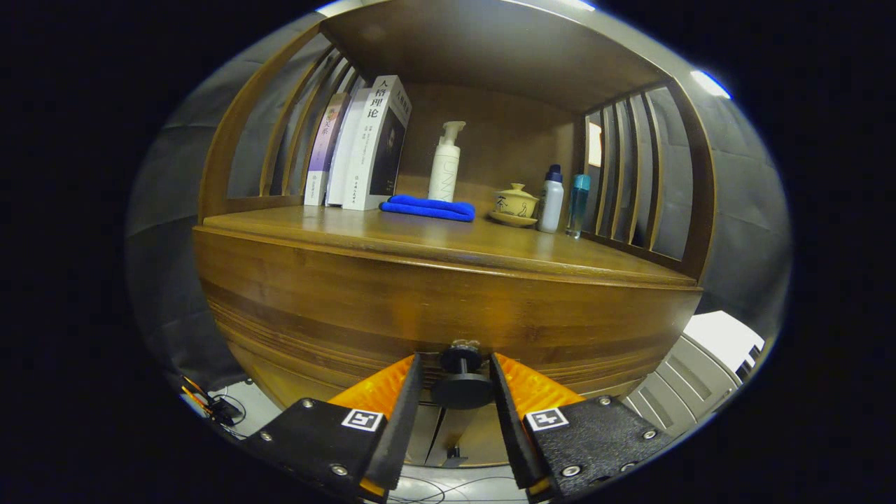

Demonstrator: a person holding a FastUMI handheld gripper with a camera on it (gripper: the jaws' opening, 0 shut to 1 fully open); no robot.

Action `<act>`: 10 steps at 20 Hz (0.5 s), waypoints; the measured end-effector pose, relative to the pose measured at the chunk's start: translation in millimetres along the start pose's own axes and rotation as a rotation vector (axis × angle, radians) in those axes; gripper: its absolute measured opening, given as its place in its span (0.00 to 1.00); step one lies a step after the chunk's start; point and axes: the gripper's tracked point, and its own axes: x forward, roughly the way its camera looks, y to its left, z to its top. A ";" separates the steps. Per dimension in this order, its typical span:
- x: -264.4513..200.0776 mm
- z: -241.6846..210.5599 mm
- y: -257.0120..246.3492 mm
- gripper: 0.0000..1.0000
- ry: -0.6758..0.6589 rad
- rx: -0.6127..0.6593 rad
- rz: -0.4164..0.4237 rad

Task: Pull open the drawer, take out the items inside it, and place them on the countertop above the cabinet.

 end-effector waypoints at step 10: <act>0.5 -2.8 -6.4 0.32 -0.038 0.033 -0.035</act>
